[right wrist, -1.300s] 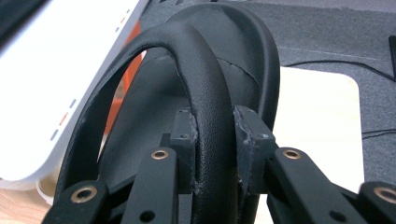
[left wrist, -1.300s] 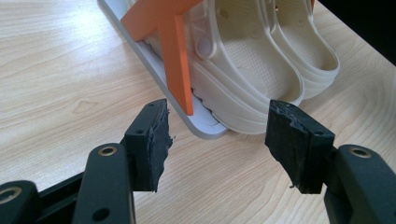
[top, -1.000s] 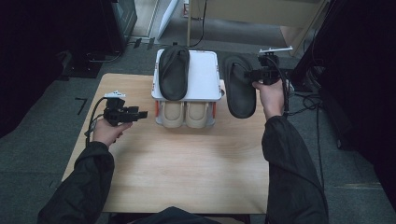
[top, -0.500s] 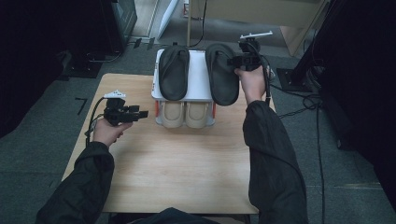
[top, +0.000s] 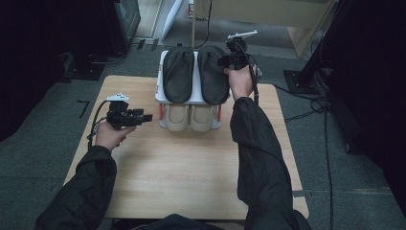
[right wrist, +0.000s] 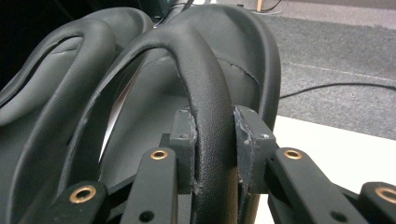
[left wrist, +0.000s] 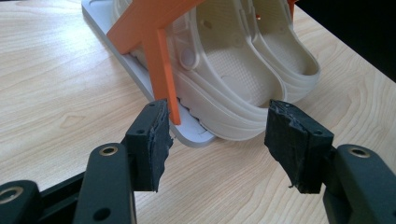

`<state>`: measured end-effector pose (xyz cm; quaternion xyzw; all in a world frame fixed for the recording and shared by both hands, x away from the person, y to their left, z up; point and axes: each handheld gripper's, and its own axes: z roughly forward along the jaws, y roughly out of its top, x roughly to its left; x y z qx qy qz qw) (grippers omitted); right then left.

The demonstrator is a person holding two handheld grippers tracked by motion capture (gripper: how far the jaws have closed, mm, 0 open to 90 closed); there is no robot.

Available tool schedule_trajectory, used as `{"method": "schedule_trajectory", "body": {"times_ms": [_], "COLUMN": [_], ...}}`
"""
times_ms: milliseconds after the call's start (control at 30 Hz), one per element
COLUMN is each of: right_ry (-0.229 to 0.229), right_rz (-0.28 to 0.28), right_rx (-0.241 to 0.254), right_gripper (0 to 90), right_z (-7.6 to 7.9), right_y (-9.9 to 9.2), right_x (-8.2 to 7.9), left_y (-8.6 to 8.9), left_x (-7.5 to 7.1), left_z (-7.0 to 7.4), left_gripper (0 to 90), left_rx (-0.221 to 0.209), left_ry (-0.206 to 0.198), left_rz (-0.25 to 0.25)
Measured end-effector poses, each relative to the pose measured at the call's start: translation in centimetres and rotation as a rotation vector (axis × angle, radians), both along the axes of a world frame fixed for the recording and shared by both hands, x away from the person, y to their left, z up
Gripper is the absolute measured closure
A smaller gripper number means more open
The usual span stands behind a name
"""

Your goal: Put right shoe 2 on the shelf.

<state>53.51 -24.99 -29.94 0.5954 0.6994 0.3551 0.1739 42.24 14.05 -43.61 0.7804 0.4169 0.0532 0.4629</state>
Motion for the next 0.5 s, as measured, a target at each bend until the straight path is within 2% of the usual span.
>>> {"method": "schedule_trajectory", "body": {"times_ms": [100, 233, 367, 500], "right_ry": [0.008, 0.013, 0.015, -0.012], "right_rz": [-0.01, -0.018, -0.011, 0.032], "right_rx": [0.001, 0.036, 0.025, 0.03], "right_gripper": [70.8, 70.6, 69.7, 60.7], "right_z": [-0.3, -0.8, -1.2, -1.4], "right_y": [0.3, 0.6, 0.9, 0.5], "right_x": [0.4, 0.9, 1.1, 0.9], "left_y": [0.1, 0.1, 0.1, 0.0], "left_x": [0.0, 0.1, 0.1, 0.1], "left_z": [-0.1, -0.1, -0.1, -0.1], "left_gripper": [40.7, 40.7, 40.7, 40.7], "left_rx": [-0.006, -0.006, -0.007, -0.007], "left_ry": [0.004, 0.005, 0.004, 0.004], "left_rz": [0.005, 0.004, 0.004, 0.004]}}
